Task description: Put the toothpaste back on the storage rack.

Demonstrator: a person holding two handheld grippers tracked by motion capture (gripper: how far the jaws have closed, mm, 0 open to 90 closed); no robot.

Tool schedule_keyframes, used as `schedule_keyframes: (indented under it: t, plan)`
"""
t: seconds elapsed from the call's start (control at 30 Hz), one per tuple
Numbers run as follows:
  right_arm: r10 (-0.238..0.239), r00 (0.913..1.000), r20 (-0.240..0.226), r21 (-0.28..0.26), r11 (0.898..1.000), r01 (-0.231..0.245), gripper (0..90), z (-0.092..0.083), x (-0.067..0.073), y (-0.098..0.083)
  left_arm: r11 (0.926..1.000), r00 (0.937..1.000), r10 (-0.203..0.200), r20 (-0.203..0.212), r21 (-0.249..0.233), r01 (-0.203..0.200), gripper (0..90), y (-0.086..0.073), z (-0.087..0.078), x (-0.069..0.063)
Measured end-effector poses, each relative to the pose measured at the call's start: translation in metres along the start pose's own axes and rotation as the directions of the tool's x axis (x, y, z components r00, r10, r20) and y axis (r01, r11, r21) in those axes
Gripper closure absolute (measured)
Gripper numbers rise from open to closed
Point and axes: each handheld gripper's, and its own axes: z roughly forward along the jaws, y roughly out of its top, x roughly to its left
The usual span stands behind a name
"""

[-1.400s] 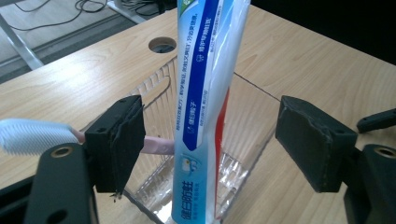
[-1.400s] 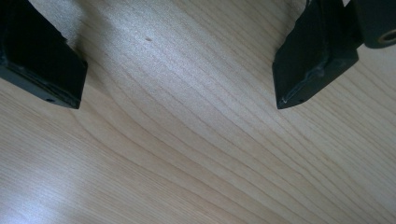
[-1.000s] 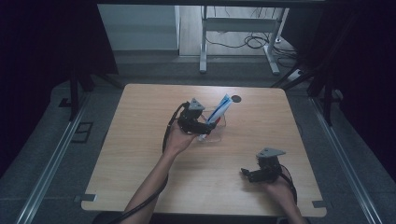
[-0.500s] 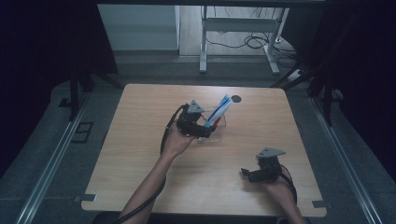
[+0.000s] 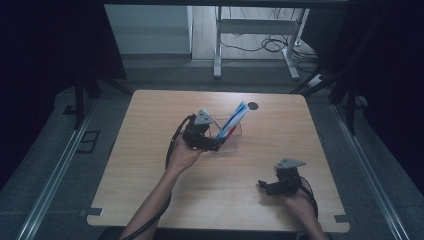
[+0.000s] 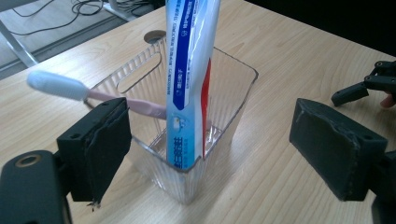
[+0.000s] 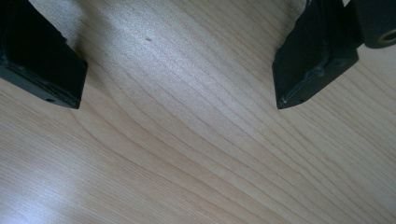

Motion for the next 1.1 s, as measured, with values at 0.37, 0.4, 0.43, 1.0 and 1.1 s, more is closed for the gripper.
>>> schedule_keyframes:
  t: [0.37,0.4,0.43,1.0,1.1]
  plan:
    - [0.0,1.0,0.0,0.0,1.0,0.0,3.2,0.0,0.0,0.0,0.9999,0.9998,-0.003,-0.018,0.013,0.003,12.8,-0.014,-0.01,0.0]
    - [0.0,1.0,0.0,0.0,1.0,0.0,3.2,0.0,0.0,0.0,0.9999,0.9998,-0.003,-0.021,0.014,0.003,12.8,-0.015,-0.011,0.0]
    - [0.0,1.0,0.0,0.0,1.0,0.0,3.2,0.0,0.0,0.0,0.9999,0.9998,-0.003,-0.022,0.017,0.004,12.8,-0.017,-0.012,0.0]
    - [0.002,1.0,0.0,0.001,1.0,-0.002,3.2,0.0,0.0,0.0,0.999,0.9987,-0.033,-0.039,0.03,0.034,12.9,-0.04,-0.027,0.003]
    - [0.002,1.0,0.0,0.001,1.0,-0.002,3.2,0.0,0.0,0.0,0.999,0.9987,-0.029,-0.041,0.033,0.03,12.9,-0.043,-0.028,0.003]
